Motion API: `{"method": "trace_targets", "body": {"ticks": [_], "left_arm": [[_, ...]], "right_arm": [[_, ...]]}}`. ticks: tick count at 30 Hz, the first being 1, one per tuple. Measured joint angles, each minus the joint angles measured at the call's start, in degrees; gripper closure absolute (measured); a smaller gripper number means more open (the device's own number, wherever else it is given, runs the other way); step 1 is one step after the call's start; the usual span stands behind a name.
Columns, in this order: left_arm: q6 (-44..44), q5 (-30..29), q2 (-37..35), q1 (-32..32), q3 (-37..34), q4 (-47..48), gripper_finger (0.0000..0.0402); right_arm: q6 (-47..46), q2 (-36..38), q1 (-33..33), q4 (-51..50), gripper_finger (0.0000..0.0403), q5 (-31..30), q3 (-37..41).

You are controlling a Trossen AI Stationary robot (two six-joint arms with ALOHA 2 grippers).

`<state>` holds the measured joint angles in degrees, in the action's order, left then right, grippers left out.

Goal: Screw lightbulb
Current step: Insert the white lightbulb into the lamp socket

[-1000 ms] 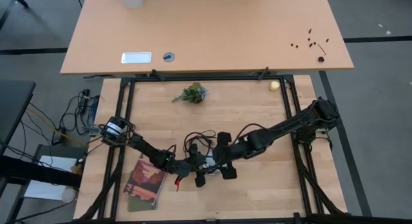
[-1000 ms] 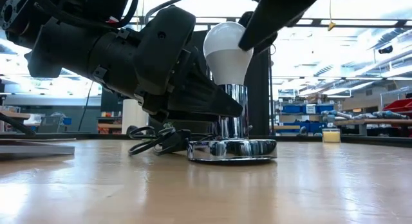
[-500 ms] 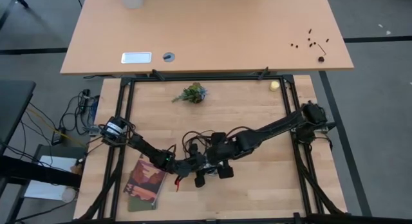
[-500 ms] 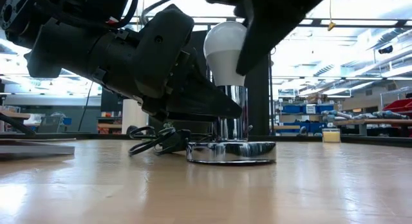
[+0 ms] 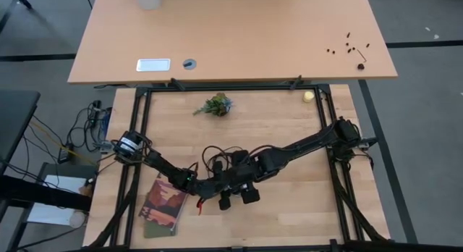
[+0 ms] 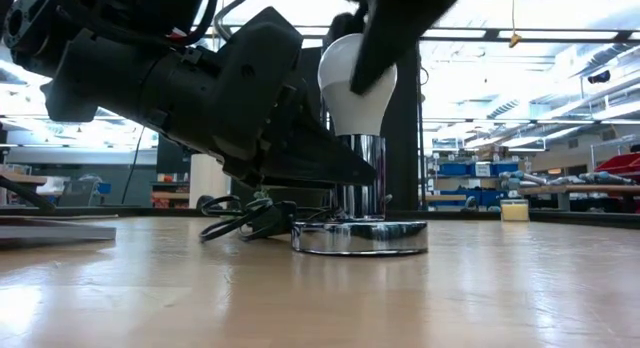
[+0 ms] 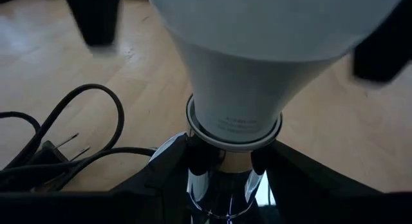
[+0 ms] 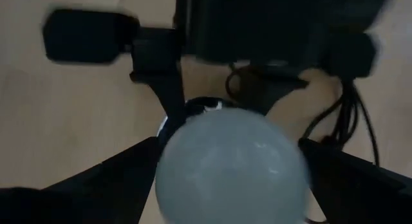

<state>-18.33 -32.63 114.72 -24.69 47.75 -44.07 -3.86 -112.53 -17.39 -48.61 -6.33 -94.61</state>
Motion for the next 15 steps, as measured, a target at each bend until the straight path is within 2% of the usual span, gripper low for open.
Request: {"method": "trace_targets", "body": {"ticks": [9, 15], "left_arm": [[0.24, 0.32, 0.04, 0.2, 0.22, 0.34, 0.0213], [1.37, 0.34, 0.04, 0.26, 0.26, 0.65, 0.0213]], "right_arm": [[4.46, -1.86, 0.0, -0.3, 0.003, 0.28, 0.09], [4.09, -1.82, 0.47, -0.96, 0.0052, 2.2, 0.09]]}}
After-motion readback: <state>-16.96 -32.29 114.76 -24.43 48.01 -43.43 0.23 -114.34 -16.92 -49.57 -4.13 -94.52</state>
